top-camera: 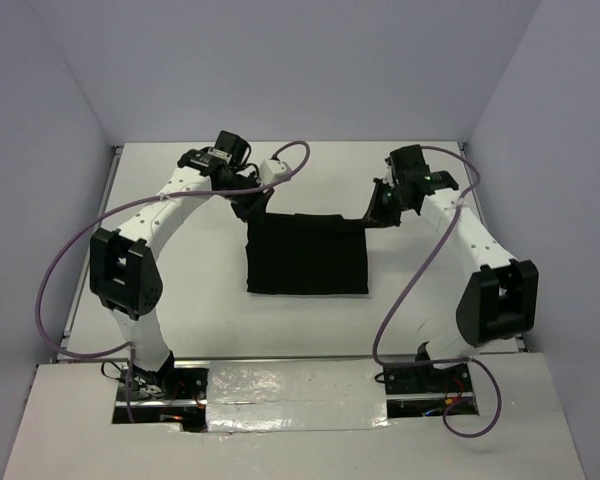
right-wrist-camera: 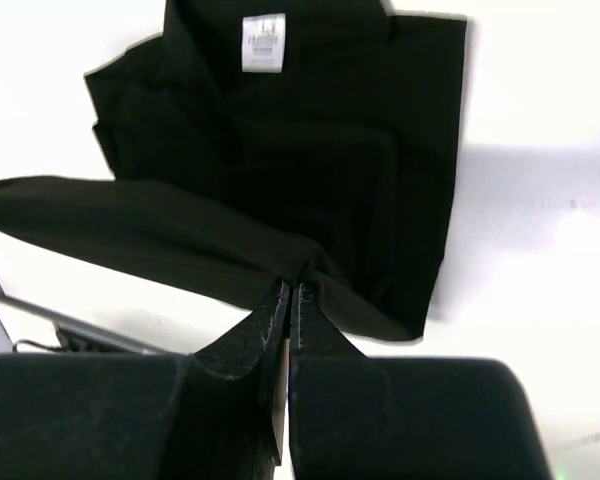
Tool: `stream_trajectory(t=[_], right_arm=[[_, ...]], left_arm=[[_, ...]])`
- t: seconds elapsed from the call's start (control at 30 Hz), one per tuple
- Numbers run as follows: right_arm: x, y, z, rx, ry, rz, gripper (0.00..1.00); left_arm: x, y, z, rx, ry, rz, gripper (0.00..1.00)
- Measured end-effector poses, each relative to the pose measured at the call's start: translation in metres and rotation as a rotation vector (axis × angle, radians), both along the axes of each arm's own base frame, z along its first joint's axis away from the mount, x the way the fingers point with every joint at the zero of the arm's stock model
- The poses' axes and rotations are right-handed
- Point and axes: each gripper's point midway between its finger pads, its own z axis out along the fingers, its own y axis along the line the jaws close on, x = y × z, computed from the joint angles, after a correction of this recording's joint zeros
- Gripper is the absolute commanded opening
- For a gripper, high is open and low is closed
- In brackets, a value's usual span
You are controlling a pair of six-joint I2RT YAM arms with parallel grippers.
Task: Fold and stack the long sleeve shirts
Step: Fold the shirt
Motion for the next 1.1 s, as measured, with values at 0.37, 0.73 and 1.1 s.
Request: stream_trajectory(t=[0.37,0.73,1.1], right_arm=[[0.082,0.005,-0.049,-0.017,0.061,-0.036,0.00],[0.124,-0.001,-0.079,-0.077,0.084,-0.103,0.08],[0.206,-0.053,-0.106,-0.217,0.045,-0.264,0.41]], left_arm=[[0.057,0.008,-0.045,0.031,0.000,0.106,0.09],[0.098,0.006,-0.072,0.055,-0.073,0.175,0.28],[0.173,0.043,-0.104,0.212,-0.152,0.473,0.72]])
